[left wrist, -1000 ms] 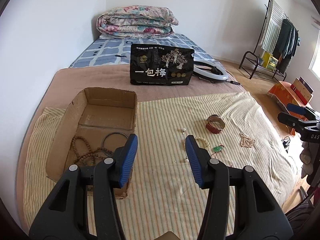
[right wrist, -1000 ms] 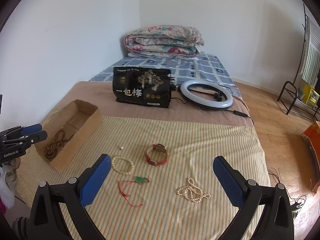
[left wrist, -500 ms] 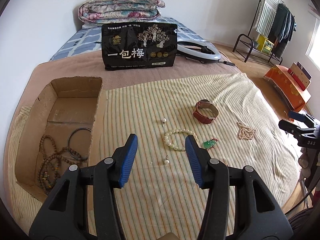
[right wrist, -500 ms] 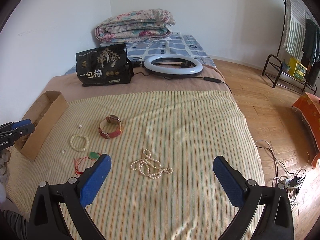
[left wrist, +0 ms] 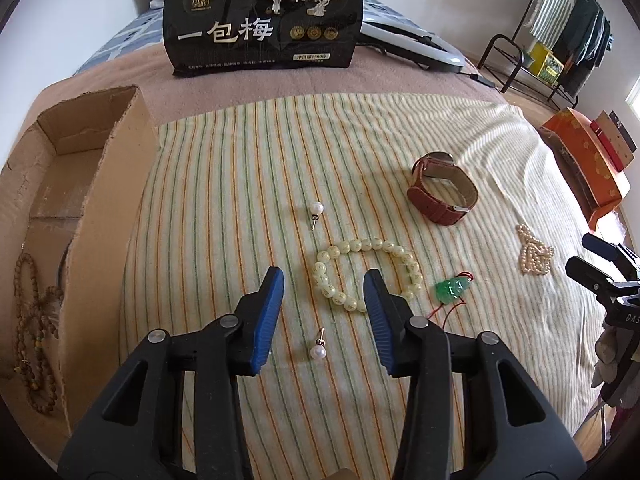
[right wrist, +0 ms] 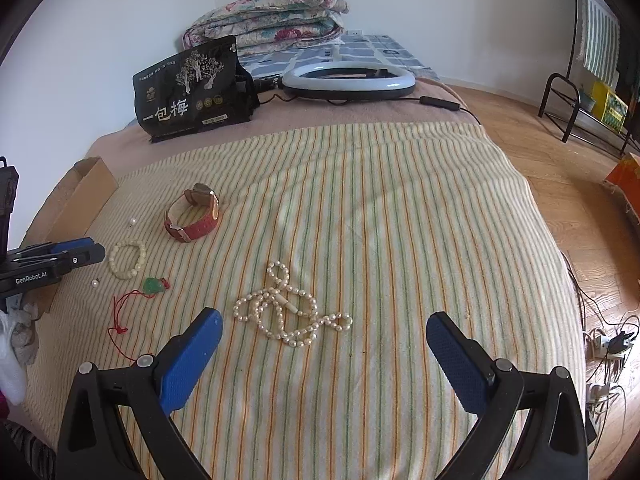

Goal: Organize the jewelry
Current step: 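Grasp the cream bead bracelet with the left tool while the right tool grasps the pearl necklace, then carry the bracelet and pearl necklace over the cardboard box with both tools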

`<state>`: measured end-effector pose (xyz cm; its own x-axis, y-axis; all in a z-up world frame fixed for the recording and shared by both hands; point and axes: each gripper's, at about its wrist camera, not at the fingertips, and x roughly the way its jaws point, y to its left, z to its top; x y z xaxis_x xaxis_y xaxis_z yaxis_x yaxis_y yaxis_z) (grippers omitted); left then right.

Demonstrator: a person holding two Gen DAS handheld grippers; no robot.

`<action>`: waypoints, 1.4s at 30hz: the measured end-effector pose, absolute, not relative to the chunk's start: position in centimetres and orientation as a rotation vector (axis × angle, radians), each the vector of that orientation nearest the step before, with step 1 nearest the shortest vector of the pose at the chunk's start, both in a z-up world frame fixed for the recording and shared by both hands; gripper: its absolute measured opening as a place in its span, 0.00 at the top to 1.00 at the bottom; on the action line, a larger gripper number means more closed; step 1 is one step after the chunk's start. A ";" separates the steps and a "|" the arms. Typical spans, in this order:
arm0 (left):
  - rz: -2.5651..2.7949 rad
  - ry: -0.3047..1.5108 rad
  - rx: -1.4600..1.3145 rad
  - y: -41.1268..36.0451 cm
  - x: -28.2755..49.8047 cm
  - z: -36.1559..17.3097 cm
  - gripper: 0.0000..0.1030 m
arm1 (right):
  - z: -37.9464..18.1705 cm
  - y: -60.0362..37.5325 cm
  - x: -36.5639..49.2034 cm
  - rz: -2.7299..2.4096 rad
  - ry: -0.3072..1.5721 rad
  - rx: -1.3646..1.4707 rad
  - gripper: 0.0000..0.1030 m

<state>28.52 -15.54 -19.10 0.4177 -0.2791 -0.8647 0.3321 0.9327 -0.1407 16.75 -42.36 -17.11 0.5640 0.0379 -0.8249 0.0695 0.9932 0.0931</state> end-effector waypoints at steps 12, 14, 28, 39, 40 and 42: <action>-0.356 1.093 0.054 -15.8 29.9 -20.7 0.69 | -19.9 -41.6 18.8 -0.002 1.026 0.136 0.00; -0.352 1.090 0.052 -15.8 29.9 -20.8 0.72 | -20.0 -41.1 19.0 0.000 1.028 0.125 0.00; -0.344 1.068 0.048 -15.6 29.8 -20.8 0.93 | -20.7 -38.9 19.7 -0.021 1.047 0.006 0.10; -0.347 1.066 0.021 -15.4 29.6 -20.5 0.95 | -19.9 -39.8 19.4 -0.008 1.026 -0.001 0.82; -0.349 1.064 0.021 -15.4 29.5 -20.4 0.95 | -19.8 -39.9 19.4 -0.006 1.028 0.009 0.88; -0.353 1.060 0.022 -15.5 29.3 -20.1 0.95 | -19.6 -40.2 19.4 0.001 1.028 0.036 0.92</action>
<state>29.33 -15.45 -20.12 0.4383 -0.2735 -0.8562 0.2944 0.9437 -0.1507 19.35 -40.17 -19.61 0.5169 0.0176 -0.8558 0.0166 0.9994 0.0305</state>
